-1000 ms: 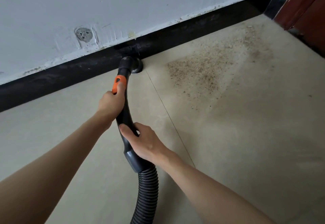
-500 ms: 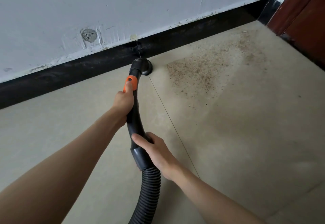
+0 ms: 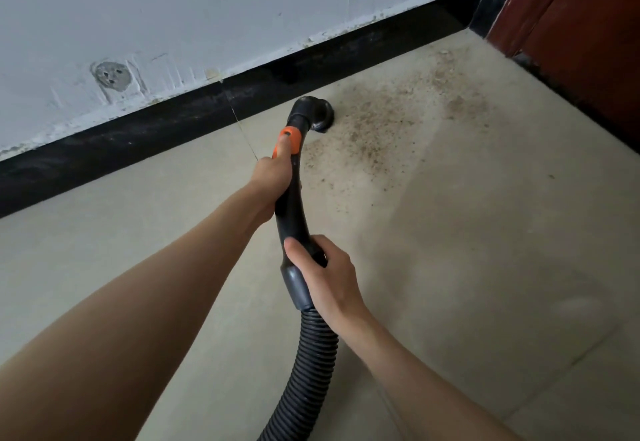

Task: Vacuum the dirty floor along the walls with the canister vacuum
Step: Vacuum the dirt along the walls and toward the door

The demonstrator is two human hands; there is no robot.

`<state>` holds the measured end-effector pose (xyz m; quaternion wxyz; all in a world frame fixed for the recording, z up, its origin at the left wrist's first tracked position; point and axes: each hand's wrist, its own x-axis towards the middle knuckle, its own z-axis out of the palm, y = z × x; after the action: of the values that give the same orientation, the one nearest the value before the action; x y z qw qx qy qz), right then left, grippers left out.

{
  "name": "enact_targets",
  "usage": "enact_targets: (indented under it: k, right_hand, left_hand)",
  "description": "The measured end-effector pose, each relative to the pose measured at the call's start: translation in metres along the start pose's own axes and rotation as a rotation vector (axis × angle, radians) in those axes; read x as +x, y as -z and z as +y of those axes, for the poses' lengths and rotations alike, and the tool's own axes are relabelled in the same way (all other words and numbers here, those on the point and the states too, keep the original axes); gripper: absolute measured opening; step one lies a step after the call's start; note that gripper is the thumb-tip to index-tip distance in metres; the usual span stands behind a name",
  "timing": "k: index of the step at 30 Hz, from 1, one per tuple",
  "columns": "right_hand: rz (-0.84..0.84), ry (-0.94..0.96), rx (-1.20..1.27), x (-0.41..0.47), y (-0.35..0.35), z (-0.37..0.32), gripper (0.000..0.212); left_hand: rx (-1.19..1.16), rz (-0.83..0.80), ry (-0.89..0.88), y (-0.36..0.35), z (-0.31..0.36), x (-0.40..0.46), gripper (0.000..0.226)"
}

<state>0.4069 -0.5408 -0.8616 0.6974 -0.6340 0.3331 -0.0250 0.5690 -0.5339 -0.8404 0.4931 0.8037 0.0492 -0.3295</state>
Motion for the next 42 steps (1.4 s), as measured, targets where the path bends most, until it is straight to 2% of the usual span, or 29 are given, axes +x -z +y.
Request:
enact_targets:
  k: [6, 15, 28, 38, 42]
  right_hand:
    - [0.045, -0.01, 0.07, 0.022, 0.015, -0.013, 0.026]
    - [0.015, -0.023, 0.095, 0.02, 0.004, -0.007, 0.03]
    - [-0.154, -0.057, -0.007, -0.032, -0.032, 0.006, 0.023]
    - [-0.096, -0.05, -0.207, -0.064, -0.019, 0.025, 0.028]
    - [-0.054, -0.052, -0.187, -0.063, -0.007, 0.026, 0.03]
  left_hand:
    - [0.063, -0.06, -0.037, -0.017, 0.027, 0.015, 0.085]
    - [0.144, -0.06, -0.048, -0.003, 0.017, 0.016, 0.079]
    - [0.116, 0.139, 0.001, 0.055, -0.042, -0.028, 0.08]
    - [0.023, 0.031, 0.021, 0.047, -0.076, -0.063, 0.067]
    - [0.042, 0.018, -0.006, 0.031, -0.074, -0.065, 0.063]
